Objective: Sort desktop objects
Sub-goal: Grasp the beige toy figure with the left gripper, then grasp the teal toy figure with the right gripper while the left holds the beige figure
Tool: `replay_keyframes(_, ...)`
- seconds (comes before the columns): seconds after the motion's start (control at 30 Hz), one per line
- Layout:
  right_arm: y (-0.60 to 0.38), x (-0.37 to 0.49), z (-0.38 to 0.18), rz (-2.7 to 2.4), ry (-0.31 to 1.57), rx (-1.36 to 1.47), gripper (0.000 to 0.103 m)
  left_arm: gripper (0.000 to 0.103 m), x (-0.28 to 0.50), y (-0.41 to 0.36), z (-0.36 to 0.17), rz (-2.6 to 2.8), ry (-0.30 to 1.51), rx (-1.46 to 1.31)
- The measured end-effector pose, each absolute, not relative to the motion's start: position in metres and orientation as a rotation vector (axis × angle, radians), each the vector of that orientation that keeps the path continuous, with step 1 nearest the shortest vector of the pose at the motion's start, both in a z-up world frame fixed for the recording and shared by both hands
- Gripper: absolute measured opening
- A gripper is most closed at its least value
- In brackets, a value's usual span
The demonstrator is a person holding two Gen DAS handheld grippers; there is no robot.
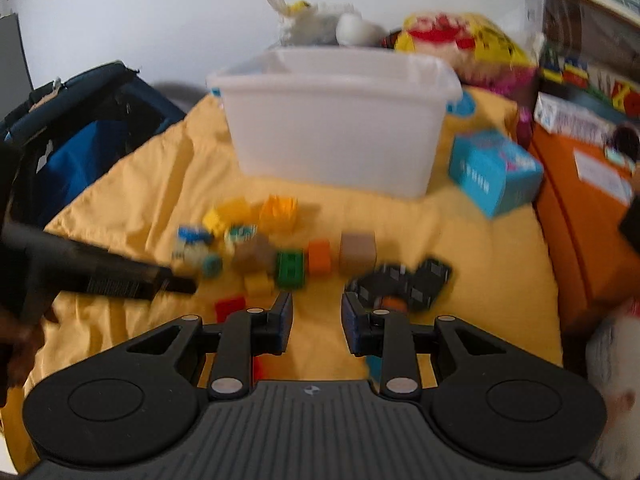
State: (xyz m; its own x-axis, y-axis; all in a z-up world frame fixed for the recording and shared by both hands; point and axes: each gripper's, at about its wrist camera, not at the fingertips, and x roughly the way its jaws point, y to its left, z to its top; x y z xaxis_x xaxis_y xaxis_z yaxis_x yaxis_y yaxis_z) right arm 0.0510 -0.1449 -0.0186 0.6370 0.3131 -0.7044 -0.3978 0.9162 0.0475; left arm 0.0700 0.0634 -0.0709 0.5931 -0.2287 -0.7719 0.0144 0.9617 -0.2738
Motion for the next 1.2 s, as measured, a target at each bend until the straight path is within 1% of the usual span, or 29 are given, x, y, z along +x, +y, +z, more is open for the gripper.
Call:
replay_keyframes(0.07, -0.146, 0.045, -0.021, 0.401, 0.790, -0.125, 0.031, 0.055, 0.079, 0.066, -0.075, -0.094, 0.937, -0.303)
replay_keyframes(0.23, -0.146, 0.035, -0.021, 0.385, 0.767, -0.176, 0.031, 0.056, 0.096, 0.077, -0.083, -0.012, 0.915, -0.411)
replay_keyframes(0.27, -0.146, 0.034, -0.021, 0.386, 0.766, -0.180, 0.031, 0.052, 0.098, 0.076, -0.084, -0.007, 0.912, -0.407)
replay_keyframes(0.3, -0.145, 0.032, -0.022, 0.387, 0.769, -0.183, 0.031, 0.042, 0.100, 0.075, -0.083, -0.002, 0.912, -0.389)
replay_keyframes(0.33, -0.145, 0.032, -0.024, 0.387, 0.774, -0.187, 0.031, 0.039, 0.102, 0.075, -0.083, -0.010, 0.918, -0.366)
replay_keyframes(0.37, -0.146, 0.030, -0.026, 0.387, 0.776, -0.189, 0.031, 0.033, 0.102, 0.074, -0.082, -0.026, 0.922, -0.345)
replay_keyframes(0.47, -0.146, 0.030, -0.029, 0.377, 0.778, -0.202, 0.031, 0.032, 0.096, 0.070, -0.076, -0.077, 0.946, -0.259)
replay_keyframes(0.5, -0.146, 0.031, -0.030, 0.371, 0.779, -0.204, 0.031, 0.027, 0.091, 0.069, -0.073, -0.100, 0.955, -0.226)
replay_keyframes(0.53, -0.147, 0.032, -0.031, 0.362, 0.780, -0.205, 0.031, 0.025, 0.086, 0.067, -0.071, -0.129, 0.965, -0.191)
replay_keyframes(0.67, -0.151, 0.037, -0.033, 0.347, 0.787, -0.199, 0.031, 0.025, 0.057, 0.068, -0.061, -0.207, 1.004, -0.109)
replay_keyframes(0.8, -0.146, 0.039, -0.037, 0.365, 0.784, -0.211, 0.031, 0.025, 0.034, 0.067, -0.061, -0.258, 1.040, -0.087)
replay_keyframes(0.9, -0.147, 0.047, -0.044, 0.279, 0.777, -0.220, 0.032, 0.025, 0.021, 0.059, -0.066, -0.264, 1.038, -0.050)
replay_keyframes(0.93, -0.150, 0.051, -0.046, 0.248, 0.780, -0.210, 0.032, 0.025, 0.020, 0.056, -0.068, -0.264, 1.040, -0.043)
replay_keyframes(1.0, -0.154, 0.059, -0.052, 0.214, 0.786, -0.211, 0.037, 0.026, 0.019, 0.053, -0.070, -0.259, 1.042, -0.041)
replay_keyframes(1.07, -0.157, 0.065, -0.055, 0.205, 0.791, -0.204, 0.041, 0.030, 0.018, 0.051, -0.071, -0.254, 1.029, -0.035)
replay_keyframes(1.13, -0.157, 0.068, -0.058, 0.193, 0.796, -0.204, 0.042, 0.034, 0.018, 0.050, -0.072, -0.253, 1.024, -0.028)
replay_keyframes(1.2, -0.157, 0.071, -0.062, 0.193, 0.811, -0.204, 0.042, 0.035, 0.017, 0.051, -0.074, -0.251, 1.025, -0.034)
